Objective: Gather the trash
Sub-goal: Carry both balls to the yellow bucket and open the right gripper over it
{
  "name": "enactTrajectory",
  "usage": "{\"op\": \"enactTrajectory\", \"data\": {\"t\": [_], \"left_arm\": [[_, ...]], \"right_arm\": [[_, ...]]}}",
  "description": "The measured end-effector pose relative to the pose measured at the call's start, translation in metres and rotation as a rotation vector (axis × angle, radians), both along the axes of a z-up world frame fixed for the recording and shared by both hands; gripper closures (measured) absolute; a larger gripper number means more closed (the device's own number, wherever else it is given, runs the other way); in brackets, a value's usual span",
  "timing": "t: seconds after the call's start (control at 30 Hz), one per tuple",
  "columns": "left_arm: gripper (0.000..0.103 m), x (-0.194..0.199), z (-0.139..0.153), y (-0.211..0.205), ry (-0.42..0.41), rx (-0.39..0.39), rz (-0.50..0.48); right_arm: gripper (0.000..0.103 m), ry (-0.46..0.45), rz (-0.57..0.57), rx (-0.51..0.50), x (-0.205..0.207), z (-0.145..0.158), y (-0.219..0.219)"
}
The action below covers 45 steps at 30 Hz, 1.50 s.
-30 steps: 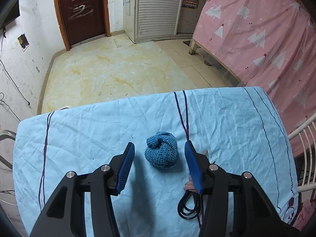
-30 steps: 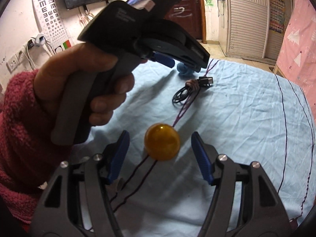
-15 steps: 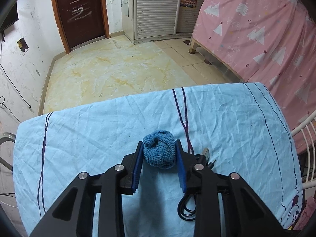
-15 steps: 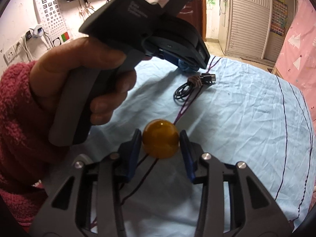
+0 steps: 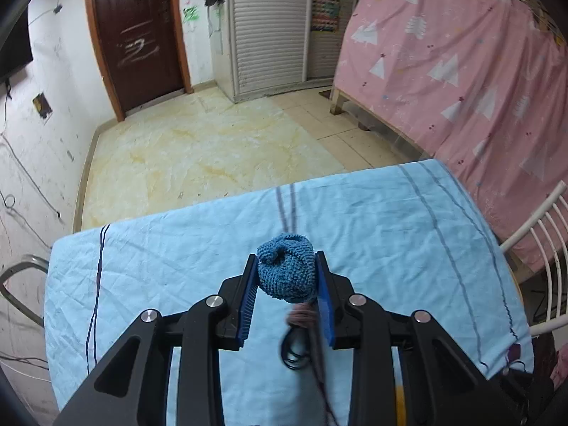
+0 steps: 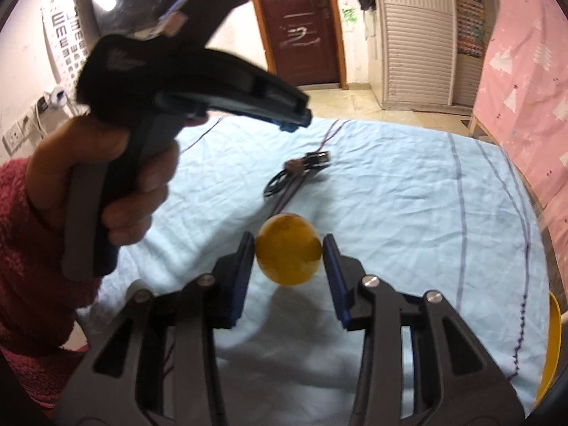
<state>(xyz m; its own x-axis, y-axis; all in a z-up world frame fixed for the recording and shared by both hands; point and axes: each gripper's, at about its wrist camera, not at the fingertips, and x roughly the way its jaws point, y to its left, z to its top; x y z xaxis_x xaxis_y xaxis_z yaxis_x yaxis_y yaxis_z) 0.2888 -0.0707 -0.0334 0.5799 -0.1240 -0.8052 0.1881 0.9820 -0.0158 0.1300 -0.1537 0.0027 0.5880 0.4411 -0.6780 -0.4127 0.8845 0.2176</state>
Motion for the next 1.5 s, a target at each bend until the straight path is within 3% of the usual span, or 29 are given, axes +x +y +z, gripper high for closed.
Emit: {"op": "enactTrajectory", "data": {"t": [0.4, 0.67, 1.07, 1.5], "left_arm": [[0.080, -0.028, 0.025, -0.066, -0.052, 0.048, -0.095], [0.080, -0.043, 0.028, -0.120, -0.063, 0.069, -0.184], [0.080, -0.064, 0.021, -0.206, -0.051, 0.087, -0.321], [0.080, -0.087, 0.003, -0.279, -0.015, 0.100, -0.471]], "right_arm": [[0.065, -0.043, -0.139, 0.078, -0.011, 0.009, -0.067], [0.065, -0.056, -0.281, 0.127, -0.020, 0.006, -0.140], [0.065, -0.072, -0.517, 0.206, -0.044, -0.006, -0.240], [0.065, -0.069, -0.705, 0.220, -0.065, -0.031, -0.310]]}}
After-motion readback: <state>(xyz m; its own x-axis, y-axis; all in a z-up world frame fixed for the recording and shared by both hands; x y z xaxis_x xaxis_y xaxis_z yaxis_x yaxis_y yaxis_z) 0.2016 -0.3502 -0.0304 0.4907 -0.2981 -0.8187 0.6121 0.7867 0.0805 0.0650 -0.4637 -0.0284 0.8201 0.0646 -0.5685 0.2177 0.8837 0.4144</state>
